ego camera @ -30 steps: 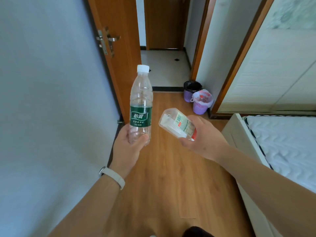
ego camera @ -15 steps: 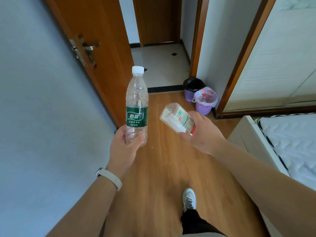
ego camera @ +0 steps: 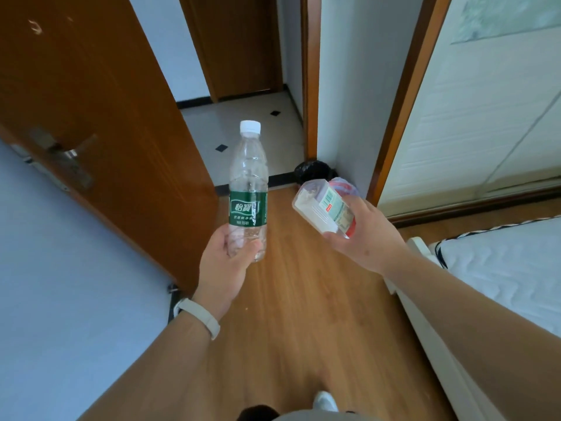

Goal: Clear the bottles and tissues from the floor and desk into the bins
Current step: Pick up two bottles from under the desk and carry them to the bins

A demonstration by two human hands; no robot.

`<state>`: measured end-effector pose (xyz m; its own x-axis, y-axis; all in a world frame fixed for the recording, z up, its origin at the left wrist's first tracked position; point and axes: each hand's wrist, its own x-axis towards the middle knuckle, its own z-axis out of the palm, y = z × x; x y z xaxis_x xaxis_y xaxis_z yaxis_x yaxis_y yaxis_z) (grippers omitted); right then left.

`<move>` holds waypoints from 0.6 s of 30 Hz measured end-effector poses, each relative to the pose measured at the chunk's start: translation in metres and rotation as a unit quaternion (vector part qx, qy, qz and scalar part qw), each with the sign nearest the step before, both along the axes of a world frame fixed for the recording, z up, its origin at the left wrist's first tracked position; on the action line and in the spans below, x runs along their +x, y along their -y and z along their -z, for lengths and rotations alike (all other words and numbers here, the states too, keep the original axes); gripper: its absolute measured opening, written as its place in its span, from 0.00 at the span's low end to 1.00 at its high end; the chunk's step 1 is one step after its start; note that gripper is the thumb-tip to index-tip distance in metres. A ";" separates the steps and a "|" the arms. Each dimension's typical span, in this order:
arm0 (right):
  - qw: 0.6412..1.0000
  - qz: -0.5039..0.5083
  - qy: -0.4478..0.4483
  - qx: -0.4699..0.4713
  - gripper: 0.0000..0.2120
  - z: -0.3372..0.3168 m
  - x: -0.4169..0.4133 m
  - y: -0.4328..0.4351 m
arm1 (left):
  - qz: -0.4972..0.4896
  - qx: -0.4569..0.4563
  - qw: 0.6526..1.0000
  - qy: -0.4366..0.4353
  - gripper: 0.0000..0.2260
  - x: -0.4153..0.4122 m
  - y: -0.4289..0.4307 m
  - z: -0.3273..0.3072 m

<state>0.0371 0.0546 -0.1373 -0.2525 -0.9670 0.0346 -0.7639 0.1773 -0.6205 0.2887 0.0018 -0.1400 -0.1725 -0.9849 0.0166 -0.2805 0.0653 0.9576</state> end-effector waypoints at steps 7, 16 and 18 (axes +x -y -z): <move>0.999 0.043 -0.009 0.011 0.36 0.003 -0.019 0.066 | 0.027 0.015 1.000 -0.005 0.10 -0.019 0.081 0.009; 0.986 0.158 -0.030 0.038 0.37 0.028 -0.034 0.193 | 0.096 0.051 0.994 -0.025 0.12 -0.033 0.249 0.040; 0.981 0.182 -0.044 0.046 0.37 0.030 -0.032 0.227 | 0.121 0.061 0.990 -0.030 0.14 -0.035 0.292 0.042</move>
